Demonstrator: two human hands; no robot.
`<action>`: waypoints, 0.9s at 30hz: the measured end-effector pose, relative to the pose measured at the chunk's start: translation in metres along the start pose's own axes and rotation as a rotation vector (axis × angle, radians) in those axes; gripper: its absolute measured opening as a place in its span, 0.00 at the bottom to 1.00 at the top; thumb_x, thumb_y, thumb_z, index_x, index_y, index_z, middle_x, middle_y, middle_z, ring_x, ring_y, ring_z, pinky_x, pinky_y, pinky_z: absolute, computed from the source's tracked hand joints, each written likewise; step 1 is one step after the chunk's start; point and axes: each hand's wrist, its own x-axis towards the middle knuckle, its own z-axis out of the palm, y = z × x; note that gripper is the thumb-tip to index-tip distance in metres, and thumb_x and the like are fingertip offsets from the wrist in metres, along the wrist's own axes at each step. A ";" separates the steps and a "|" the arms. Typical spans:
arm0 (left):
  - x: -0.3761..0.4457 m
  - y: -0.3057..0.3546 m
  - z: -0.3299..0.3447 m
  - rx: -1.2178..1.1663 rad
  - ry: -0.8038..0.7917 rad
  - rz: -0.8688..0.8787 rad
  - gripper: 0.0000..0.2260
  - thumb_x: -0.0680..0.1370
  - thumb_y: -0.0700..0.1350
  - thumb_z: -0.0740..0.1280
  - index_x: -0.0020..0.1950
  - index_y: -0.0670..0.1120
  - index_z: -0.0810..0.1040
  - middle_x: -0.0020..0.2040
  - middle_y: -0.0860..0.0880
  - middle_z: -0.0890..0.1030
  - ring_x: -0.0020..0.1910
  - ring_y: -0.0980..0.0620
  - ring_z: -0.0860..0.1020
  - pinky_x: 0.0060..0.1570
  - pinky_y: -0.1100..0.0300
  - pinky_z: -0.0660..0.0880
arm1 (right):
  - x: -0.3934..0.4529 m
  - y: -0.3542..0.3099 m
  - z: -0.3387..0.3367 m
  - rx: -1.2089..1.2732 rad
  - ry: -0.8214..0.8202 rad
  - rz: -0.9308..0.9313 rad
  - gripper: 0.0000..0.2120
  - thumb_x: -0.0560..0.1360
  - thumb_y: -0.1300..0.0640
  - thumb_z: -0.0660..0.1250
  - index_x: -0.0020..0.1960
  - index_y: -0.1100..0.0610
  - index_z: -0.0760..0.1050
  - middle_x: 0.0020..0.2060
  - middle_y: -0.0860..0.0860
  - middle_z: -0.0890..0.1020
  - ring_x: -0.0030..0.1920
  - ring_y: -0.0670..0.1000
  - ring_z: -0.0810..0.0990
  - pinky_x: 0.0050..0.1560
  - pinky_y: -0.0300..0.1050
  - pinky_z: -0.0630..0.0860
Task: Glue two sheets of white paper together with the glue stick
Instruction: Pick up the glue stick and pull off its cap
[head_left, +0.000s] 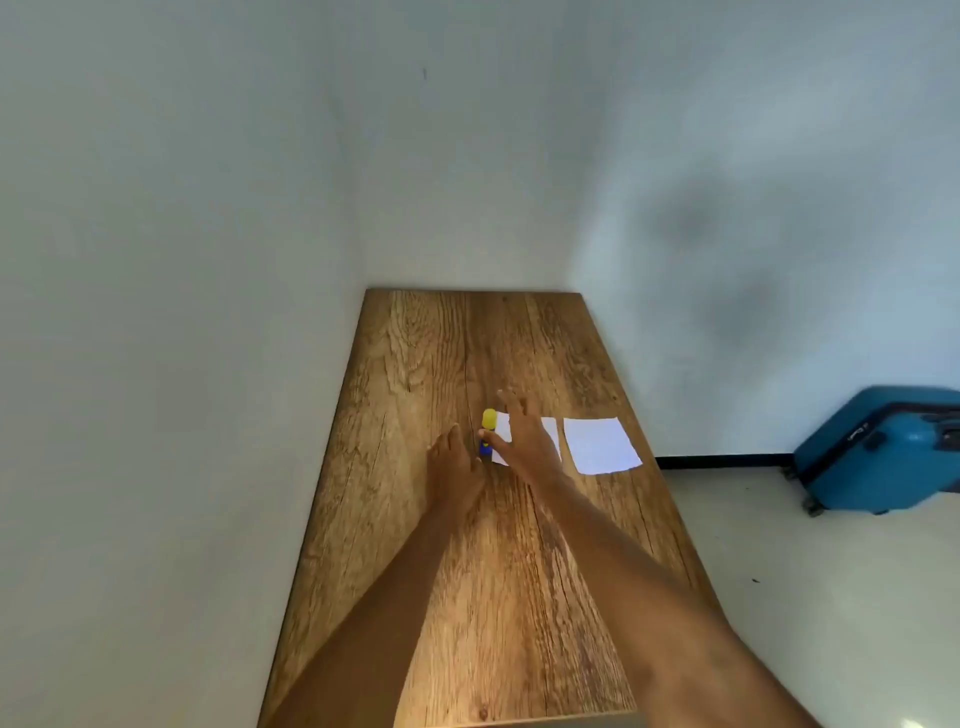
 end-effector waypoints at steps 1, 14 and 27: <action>0.003 -0.001 -0.001 -0.040 0.014 -0.005 0.17 0.76 0.37 0.60 0.65 0.36 0.67 0.64 0.39 0.73 0.63 0.42 0.70 0.65 0.48 0.65 | 0.006 -0.002 -0.001 -0.029 -0.019 -0.014 0.24 0.75 0.48 0.64 0.66 0.58 0.67 0.66 0.57 0.72 0.63 0.57 0.73 0.61 0.49 0.72; 0.007 -0.012 -0.021 -0.576 0.190 -0.047 0.09 0.74 0.40 0.69 0.54 0.42 0.79 0.43 0.49 0.81 0.41 0.55 0.79 0.41 0.65 0.76 | 0.031 -0.046 -0.021 -0.023 -0.271 -0.261 0.13 0.72 0.50 0.68 0.33 0.52 0.69 0.28 0.44 0.72 0.30 0.42 0.70 0.32 0.36 0.64; 0.003 -0.066 -0.079 -0.305 -0.135 0.009 0.12 0.77 0.37 0.64 0.59 0.34 0.75 0.55 0.36 0.79 0.50 0.47 0.75 0.52 0.59 0.69 | 0.048 -0.066 -0.026 0.097 -0.544 -0.248 0.05 0.72 0.58 0.70 0.44 0.56 0.74 0.39 0.55 0.80 0.34 0.47 0.81 0.36 0.35 0.79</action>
